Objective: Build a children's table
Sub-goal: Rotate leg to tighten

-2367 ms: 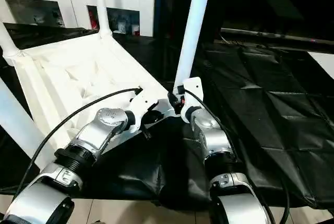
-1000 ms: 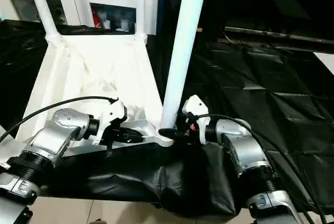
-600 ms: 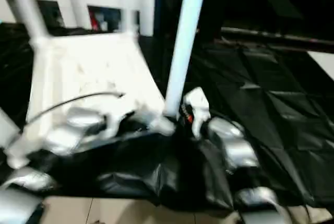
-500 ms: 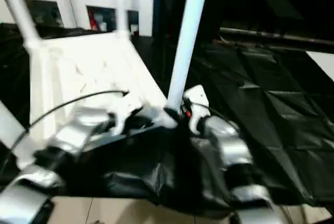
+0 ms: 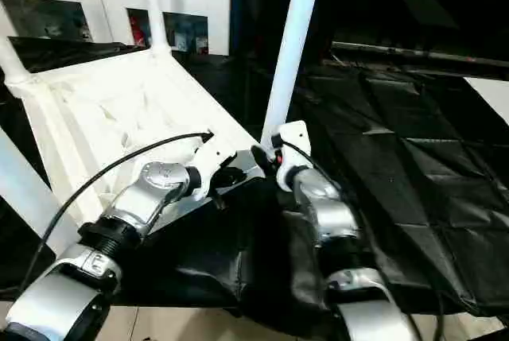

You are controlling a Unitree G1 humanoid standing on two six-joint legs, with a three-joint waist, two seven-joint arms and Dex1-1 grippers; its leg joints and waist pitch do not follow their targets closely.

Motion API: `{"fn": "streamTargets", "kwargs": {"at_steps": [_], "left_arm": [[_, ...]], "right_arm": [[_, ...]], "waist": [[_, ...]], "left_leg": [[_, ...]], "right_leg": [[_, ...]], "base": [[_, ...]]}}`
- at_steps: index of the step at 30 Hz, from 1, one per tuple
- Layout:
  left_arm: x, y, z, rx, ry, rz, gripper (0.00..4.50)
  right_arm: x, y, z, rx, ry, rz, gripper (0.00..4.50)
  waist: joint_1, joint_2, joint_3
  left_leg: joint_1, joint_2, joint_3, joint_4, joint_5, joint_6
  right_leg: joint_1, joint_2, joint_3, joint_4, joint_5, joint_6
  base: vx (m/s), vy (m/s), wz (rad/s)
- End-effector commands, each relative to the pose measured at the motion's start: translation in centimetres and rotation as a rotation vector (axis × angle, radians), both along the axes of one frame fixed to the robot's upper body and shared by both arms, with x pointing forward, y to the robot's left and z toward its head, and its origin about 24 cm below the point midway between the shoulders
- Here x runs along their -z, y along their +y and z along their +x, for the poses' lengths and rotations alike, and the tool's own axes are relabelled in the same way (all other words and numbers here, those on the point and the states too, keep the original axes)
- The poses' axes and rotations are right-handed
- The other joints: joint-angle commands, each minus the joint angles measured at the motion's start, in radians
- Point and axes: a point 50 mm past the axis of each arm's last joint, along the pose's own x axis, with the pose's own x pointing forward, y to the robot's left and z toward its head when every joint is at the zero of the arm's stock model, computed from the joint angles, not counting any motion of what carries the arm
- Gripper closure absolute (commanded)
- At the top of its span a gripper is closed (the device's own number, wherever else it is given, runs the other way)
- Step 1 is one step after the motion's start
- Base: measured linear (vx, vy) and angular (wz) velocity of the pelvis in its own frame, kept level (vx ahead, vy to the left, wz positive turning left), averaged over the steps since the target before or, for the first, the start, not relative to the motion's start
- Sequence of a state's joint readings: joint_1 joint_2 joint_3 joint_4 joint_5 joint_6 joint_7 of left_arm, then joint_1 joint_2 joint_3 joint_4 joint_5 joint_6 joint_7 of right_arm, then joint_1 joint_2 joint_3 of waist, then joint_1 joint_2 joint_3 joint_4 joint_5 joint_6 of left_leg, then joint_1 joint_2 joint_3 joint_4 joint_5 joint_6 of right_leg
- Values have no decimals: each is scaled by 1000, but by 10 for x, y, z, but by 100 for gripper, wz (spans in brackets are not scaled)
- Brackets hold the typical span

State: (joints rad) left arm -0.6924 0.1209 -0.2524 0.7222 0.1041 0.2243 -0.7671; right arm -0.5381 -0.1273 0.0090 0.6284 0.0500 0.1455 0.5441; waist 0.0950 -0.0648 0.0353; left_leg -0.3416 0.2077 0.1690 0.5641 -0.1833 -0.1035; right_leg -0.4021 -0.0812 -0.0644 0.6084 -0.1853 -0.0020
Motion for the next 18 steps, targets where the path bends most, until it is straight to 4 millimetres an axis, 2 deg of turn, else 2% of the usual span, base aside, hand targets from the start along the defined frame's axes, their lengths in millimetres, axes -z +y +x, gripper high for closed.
{"fn": "streamTargets", "kwargs": {"at_steps": [1, 4, 7, 11, 15, 16, 18], "left_arm": [[-4, -7, -5, 104, -21, -41, 450], [-5, 0, -7, 146, -17, -41, 450], [-8, 12, -15, 264, -1, -60, 450], [-11, 21, -22, 343, 40, -86, 450], [-12, 33, -26, 386, 66, -90, 450], [-12, 34, -27, 390, 68, -91, 450], [-12, 37, -28, 394, 73, -93, 450]], "right_arm": [[12, 36, -27, -377, 80, 46, 129], [7, 27, -31, -445, 78, 55, 129], [1, 13, -36, -539, 85, 44, 129], [-3, 4, -41, -615, 98, 35, 129], [-3, -3, -49, -691, 126, 16, 129], [-2, -3, -49, -697, 129, 13, 153], [0, -5, -51, -706, 138, -3, 159]], "waist": [[6, 0, -42], [10, 0, -41], [10, 4, -41], [8, 5, -42], [9, 2, -44], [10, 3, -44], [10, 1, -43]], "left_leg": [[-9, 18, -1, -69, -258, 40], [-8, 21, -2, -71, -262, 47], [-7, 24, -2, -71, -270, 45], [-6, 26, -1, -71, -261, 38], [-7, 25, 2, -68, -223, 48], [-7, 25, 2, -67, -217, 48], [-7, 25, 3, -67, -207, 49]], "right_leg": [[45, -59, 43, -94, -333, -128], [46, -59, 42, -93, -329, -137], [44, -61, 43, -92, -334, -147], [44, -61, 43, -85, -298, -171], [47, -59, 43, -77, -226, -194], [47, -60, 43, -76, -219, -197], [47, -60, 43, -75, -211, -200]], "base": [[0, 0, 0], [0, 0, 0], [0, 0, 0], [0, 0, 0], [0, 0, 0], [0, 0, 0], [0, 0, 0]]}}
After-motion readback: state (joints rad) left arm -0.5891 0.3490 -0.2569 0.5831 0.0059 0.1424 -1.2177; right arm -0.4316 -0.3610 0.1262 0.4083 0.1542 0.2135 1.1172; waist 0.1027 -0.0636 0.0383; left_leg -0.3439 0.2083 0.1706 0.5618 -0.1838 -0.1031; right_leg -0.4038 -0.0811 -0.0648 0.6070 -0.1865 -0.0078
